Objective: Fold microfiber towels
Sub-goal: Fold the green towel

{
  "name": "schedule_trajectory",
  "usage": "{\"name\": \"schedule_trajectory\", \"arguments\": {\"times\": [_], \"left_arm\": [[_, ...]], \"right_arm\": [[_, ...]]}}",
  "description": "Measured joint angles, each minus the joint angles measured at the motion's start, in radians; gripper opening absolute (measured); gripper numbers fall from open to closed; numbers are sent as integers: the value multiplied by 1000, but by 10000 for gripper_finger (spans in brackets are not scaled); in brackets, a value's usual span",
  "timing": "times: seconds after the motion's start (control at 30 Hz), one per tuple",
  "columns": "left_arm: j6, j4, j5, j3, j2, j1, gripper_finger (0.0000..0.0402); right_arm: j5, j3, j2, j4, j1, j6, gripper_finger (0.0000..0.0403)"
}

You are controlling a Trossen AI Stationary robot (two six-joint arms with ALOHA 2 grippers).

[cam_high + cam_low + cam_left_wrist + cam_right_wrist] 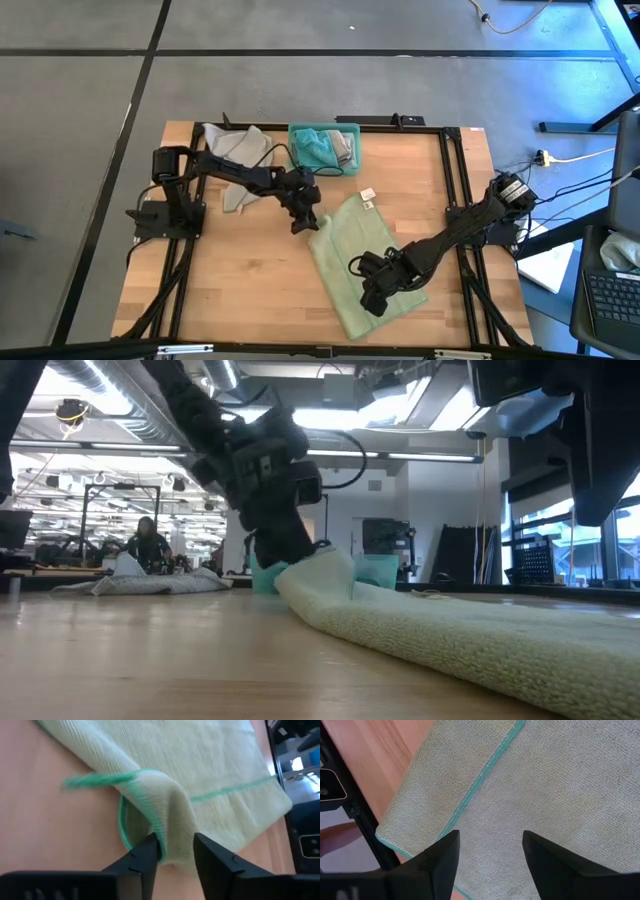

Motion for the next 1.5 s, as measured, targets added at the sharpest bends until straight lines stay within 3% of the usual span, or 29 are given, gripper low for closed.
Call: {"name": "schedule_trajectory", "arguments": {"times": [0.2,0.37,0.53,0.83,1.07,1.3,1.5], "left_arm": [[135,-276,-56,141,0,1,58],[234,-537,-118,253,0,-15,9],[257,-732,-197,346,-1,-67,7],[272,-842,-368,359,-2,-137,10],[282,-843,-487,359,-2,-106,28],[276,-849,-474,359,-2,-67,38],[278,-879,-352,358,-2,-60,39]], "right_arm": [[1,0,33,5,0,-2,219],[-82,0,110,51,0,-7,219],[-186,0,179,100,-1,-5,219],[-238,1,201,119,-11,-7,219],[-272,1,201,106,-11,-7,219],[-242,0,150,-7,-11,-3,220],[-203,0,43,-49,2,67,220]]}}
